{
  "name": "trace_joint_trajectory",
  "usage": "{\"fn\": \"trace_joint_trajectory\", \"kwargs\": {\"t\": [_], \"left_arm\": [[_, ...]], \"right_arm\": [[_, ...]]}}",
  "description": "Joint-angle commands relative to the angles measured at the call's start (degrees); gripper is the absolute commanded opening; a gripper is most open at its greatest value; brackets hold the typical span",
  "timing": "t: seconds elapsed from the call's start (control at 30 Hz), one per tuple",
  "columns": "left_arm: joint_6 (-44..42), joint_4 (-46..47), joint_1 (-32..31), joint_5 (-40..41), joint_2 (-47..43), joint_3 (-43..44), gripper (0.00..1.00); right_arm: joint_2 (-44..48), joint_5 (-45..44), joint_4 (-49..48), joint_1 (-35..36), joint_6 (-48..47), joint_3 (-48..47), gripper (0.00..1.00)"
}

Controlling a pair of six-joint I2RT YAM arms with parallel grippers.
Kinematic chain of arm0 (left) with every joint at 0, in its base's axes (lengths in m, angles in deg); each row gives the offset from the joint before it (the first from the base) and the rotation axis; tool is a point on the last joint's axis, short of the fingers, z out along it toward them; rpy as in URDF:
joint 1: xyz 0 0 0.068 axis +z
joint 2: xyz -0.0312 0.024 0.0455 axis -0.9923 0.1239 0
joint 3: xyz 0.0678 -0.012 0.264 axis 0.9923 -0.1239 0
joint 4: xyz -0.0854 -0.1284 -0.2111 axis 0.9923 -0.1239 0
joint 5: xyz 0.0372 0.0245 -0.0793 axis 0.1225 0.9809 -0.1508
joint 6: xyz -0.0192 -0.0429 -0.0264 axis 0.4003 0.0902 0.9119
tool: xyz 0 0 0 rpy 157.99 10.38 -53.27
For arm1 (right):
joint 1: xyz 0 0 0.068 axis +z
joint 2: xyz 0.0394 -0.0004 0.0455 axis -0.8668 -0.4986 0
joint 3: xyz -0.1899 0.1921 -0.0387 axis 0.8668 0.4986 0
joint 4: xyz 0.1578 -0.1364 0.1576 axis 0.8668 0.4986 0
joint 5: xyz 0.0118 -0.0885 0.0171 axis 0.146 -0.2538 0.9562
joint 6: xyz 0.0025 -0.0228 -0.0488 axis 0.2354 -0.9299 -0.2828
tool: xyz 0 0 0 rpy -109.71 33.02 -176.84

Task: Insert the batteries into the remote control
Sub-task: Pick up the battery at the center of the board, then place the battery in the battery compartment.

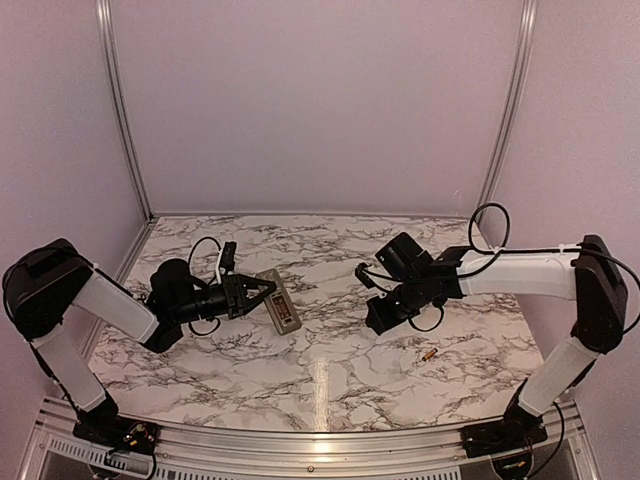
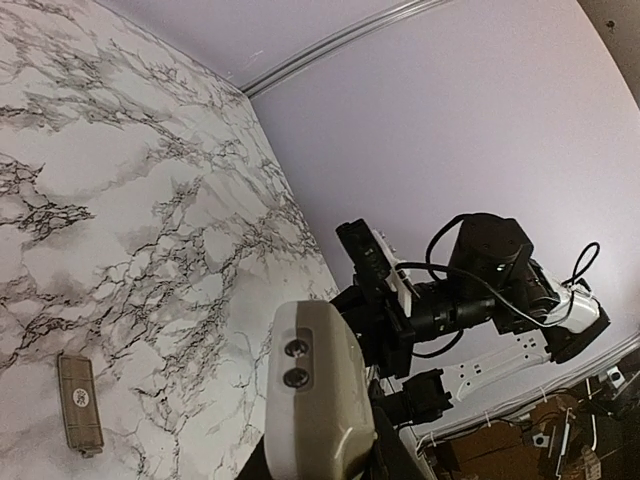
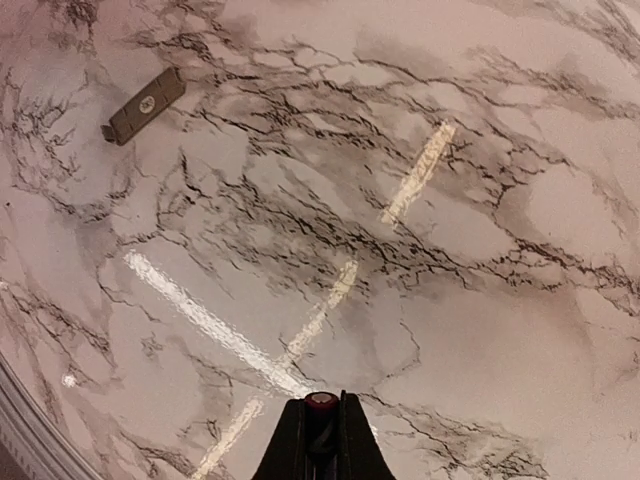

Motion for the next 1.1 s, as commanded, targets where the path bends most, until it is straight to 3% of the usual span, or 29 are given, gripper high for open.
{"fn": "trace_joint_trajectory", "kwargs": {"t": [0.0, 0.2, 0.67, 1.07], "left_arm": [[9.37, 15.32, 0.37, 0.87, 6.86, -1.77, 0.00], [18.16, 35.29, 0.28, -2.01, 17.03, -1.71, 0.00], [16.60, 35.93, -0.58, -3.81, 14.63, -0.57, 0.00], [17.97, 36.62, -1.21, -4.67, 10.21, 0.27, 0.00]], "right_arm": [[2.20, 3.28, 7.09, 4.34, -1.75, -11.14, 0.00], [-2.52, 5.82, 13.08, 10.43, -0.06, -24.10, 0.00], [-14.94, 6.26, 17.10, 16.58, 2.11, -37.32, 0.00], [-21.72, 5.94, 22.98, 17.14, 1.60, -46.15, 0.00]]}}
